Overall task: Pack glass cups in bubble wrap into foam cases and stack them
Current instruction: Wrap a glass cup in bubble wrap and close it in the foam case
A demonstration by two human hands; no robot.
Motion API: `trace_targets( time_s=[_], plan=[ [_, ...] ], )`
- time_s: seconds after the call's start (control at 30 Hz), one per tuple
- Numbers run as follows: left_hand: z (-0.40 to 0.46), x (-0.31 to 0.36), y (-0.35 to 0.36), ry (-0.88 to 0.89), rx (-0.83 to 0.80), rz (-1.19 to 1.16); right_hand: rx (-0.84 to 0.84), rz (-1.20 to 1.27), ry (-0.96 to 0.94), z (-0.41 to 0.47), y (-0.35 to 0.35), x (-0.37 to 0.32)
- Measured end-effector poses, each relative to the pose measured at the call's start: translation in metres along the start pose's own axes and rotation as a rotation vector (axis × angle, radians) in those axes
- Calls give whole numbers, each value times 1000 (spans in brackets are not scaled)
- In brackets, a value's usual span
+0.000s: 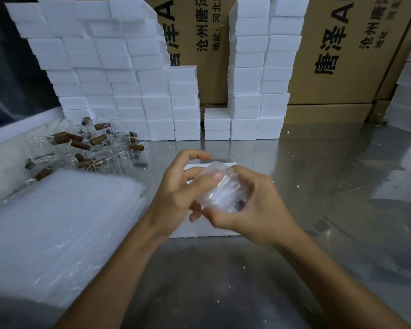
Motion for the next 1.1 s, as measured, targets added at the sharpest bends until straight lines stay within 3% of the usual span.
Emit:
trace_targets(
  time_s=[0.2,0.33,0.5,0.63,0.83,1.1],
  plan=[
    [3,0,-3,-119,-87,-242,16,380,156,5,-9,-3],
    [1,-5,-5,-199,-170,-283,21,490,369,6,-10,4],
    [2,-10,-5,-301,-148,-418,-1,659,455,6,-12,3],
    [3,-13,-5,-268,-157,-343,2,663,457,6,-12,4],
    [2,-9,-8,-298,-213,-252,-139,638,492,5,-16,7],
    [2,-9,-12,-297,-340,-275,-230,535,459,5,-19,10]
  ],
)
Point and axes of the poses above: each hand's wrist, its own z-axis towards the middle knuckle, its own y-axis out of the palm, x = y × z, the point moved 1 cm from there along z, towards the middle knuckle, and after that the axes turned 5 degrees about x, right-handed, at the moved point
